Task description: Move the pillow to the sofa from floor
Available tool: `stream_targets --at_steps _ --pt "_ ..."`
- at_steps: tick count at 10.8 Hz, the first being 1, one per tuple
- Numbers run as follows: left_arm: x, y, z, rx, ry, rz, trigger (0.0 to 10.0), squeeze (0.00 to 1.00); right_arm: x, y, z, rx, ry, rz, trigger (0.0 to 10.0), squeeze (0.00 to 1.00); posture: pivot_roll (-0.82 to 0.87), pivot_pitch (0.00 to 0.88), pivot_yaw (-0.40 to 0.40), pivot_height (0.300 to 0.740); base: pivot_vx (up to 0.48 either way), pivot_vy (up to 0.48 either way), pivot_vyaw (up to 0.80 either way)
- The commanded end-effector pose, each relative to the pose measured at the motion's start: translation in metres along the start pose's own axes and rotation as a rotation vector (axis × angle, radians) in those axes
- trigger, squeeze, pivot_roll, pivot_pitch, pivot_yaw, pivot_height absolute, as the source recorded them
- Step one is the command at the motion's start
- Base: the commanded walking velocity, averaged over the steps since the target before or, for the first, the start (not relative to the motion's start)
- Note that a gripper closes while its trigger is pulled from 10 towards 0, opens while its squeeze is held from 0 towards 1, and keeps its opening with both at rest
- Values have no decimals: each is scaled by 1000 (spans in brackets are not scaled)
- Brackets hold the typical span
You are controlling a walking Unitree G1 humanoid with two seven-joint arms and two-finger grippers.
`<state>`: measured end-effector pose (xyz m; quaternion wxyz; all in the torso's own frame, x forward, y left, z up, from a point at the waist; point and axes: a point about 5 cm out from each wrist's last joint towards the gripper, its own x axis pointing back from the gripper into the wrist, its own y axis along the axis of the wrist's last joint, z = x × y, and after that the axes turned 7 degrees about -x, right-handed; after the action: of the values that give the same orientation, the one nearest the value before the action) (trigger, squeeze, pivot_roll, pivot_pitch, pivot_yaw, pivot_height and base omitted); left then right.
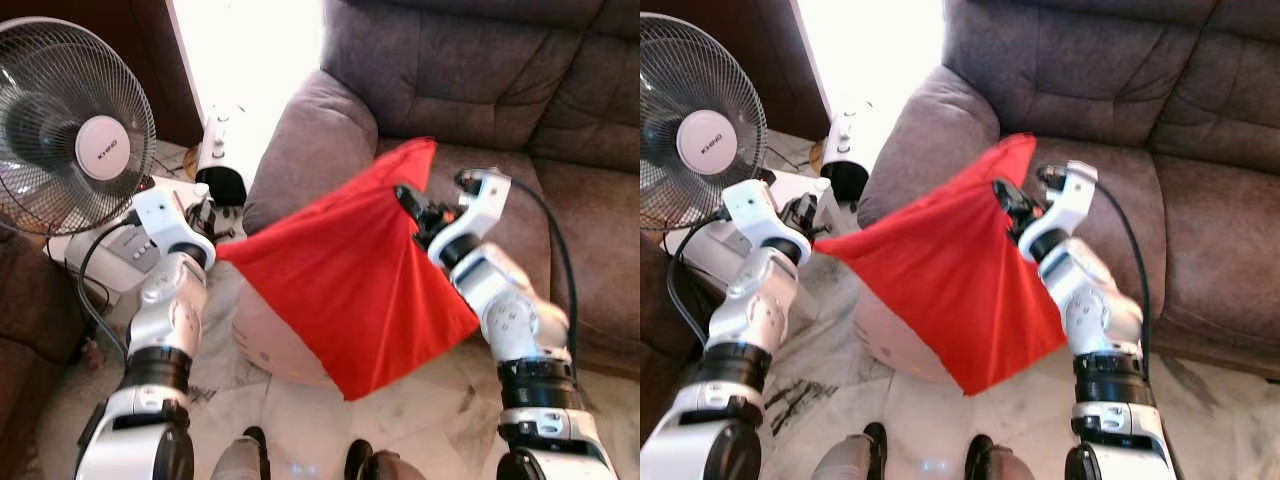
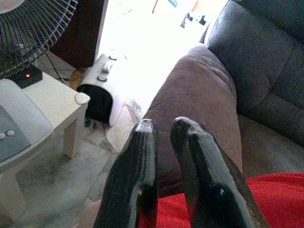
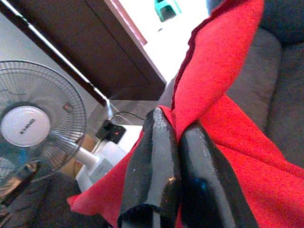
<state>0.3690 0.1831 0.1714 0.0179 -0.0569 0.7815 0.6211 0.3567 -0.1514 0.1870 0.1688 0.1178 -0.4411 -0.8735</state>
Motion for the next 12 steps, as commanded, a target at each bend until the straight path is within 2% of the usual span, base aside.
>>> stream_targets --at_steps 1,3,4,5,6,7,8,9,10,12 --pt "4 0 -2 -26 -1 7 10000 0 -1 21 11 40 55 -114 10000 0 89 141 -36 740 0 0 0" --pt "8 -9 5 87 54 56 10000 0 -2 20 11 47 59 -120 10000 0 89 135 -35 740 0 0 0" --pt "11 -24 20 77 155 142 10000 1000 -4 22 13 49 68 -128 10000 0 90 135 -35 740 0 0 0" --pt "15 -32 29 191 228 186 10000 1000 -5 24 15 50 78 -136 10000 0 87 133 -37 740 0 0 0" --pt "14 -36 29 289 230 207 10000 1000 -6 27 19 40 102 -141 10000 0 85 133 -38 740 0 0 0" --pt "12 -38 26 361 201 228 10000 1000 -6 29 23 47 114 -145 10000 0 81 133 -39 740 0 0 0" --pt "7 -39 21 467 165 240 10000 1000 -7 32 27 47 130 -149 10000 0 76 135 -39 740 0 0 0" --pt "4 -40 19 497 149 255 10000 1000 -6 34 29 44 141 -151 10000 0 75 138 -40 740 0 0 0" --pt "1 -40 19 480 132 263 10000 1000 -6 35 33 45 160 -152 10000 0 70 149 -43 740 0 0 0" --pt "-3 -41 17 498 115 285 10000 1000 -4 39 39 48 184 -152 10000 0 62 169 -46 740 0 0 0"
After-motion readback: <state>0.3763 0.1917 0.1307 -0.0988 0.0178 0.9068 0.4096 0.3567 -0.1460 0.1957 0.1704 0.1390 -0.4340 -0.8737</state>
